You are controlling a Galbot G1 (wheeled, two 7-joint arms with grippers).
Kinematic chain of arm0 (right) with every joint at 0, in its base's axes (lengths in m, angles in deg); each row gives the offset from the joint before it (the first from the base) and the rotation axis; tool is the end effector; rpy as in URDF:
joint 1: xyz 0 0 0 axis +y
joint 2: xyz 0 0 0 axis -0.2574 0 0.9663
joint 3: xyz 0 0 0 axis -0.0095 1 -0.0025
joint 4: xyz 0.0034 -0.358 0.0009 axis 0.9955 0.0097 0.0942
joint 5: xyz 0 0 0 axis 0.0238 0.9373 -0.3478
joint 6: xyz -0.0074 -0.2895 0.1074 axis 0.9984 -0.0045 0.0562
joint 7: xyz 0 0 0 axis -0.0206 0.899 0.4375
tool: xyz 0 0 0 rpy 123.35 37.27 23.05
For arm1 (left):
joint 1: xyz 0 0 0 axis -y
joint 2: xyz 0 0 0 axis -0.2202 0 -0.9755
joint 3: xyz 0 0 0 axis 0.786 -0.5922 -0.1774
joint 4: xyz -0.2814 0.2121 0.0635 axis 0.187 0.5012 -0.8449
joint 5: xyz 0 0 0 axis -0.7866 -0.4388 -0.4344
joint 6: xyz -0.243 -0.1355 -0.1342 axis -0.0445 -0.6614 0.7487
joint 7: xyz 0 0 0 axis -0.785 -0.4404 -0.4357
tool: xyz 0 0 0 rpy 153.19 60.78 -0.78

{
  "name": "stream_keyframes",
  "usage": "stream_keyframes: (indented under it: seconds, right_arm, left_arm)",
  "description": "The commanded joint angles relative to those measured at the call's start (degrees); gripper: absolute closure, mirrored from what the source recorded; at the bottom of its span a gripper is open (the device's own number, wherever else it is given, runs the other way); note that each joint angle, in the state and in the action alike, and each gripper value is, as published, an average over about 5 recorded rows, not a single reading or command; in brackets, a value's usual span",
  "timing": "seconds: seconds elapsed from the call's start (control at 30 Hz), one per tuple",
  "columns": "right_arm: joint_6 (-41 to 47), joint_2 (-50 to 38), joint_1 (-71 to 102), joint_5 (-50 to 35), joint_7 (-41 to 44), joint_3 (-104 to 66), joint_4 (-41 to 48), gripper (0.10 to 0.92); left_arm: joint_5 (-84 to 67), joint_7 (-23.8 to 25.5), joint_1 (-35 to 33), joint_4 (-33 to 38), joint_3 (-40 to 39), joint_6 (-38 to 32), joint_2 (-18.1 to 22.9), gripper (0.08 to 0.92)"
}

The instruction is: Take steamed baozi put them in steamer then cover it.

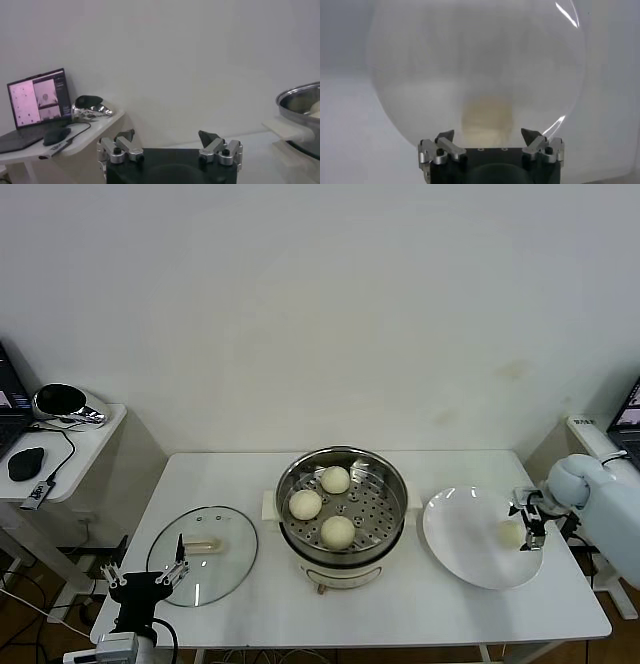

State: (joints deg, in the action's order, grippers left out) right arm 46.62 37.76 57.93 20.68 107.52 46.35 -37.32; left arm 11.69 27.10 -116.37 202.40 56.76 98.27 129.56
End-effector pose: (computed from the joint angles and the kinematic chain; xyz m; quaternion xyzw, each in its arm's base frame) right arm 0.4610 -0.2768 -0.2299 0.4258 -0.5398 0.5581 0.4644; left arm 0.0889 0.0614 -0.2712 0.0959 -0.9866 -0.1195 0.0559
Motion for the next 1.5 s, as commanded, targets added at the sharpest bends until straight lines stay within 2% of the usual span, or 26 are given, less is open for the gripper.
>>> stream_keyframes:
  seconds: [0.03, 0.23, 0.43, 0.7, 0.87, 1.13, 1.33, 1.5]
  right_arm:
    - [0.0, 2.7, 1.5, 1.9, -0.3, -1.5, 3.3, 0.244]
    - [0.0, 2.1, 0.4, 1.7, -0.2, -1.1, 2.8, 0.342]
    - [1.2, -0.5, -3.5, -1.6, 1.0, 1.5, -0.7, 0.388]
    - [8.1, -10.0, -20.7, -15.1, 2.9, 17.9, -17.6, 0.427]
    - [13.0, -11.4, -39.1, -25.6, 1.8, 32.7, -27.2, 0.439]
    - [22.4, -3.5, -56.8, -41.4, -4.8, 47.7, -33.9, 0.428]
    - [29.5, 5.4, -55.3, -49.7, -9.8, 49.0, -34.9, 0.423]
    - [33.2, 10.6, -51.4, -52.0, -12.4, 49.0, -33.7, 0.423]
  left_arm:
    - [0.1, 0.0, -0.1, 0.0, 0.0, 0.0, 0.1, 0.177]
    - [0.1, 0.0, -0.2, 0.1, 0.1, -0.1, 0.2, 0.177]
    - [0.0, -0.1, -0.1, 0.1, 0.0, -0.1, 0.2, 0.177]
    - [0.0, -0.1, 0.3, -0.2, -0.3, -0.1, 0.0, 0.177]
    - [0.2, 0.0, 0.8, -0.3, -1.0, -0.1, 0.1, 0.177]
    - [0.1, -0.1, 1.0, -0.3, -1.1, -0.1, 0.0, 0.177]
    - [0.1, -0.1, 1.1, -0.2, -1.1, -0.1, 0.4, 0.177]
    - [0.2, -0.1, 1.0, -0.3, -1.0, -0.1, 1.0, 0.177]
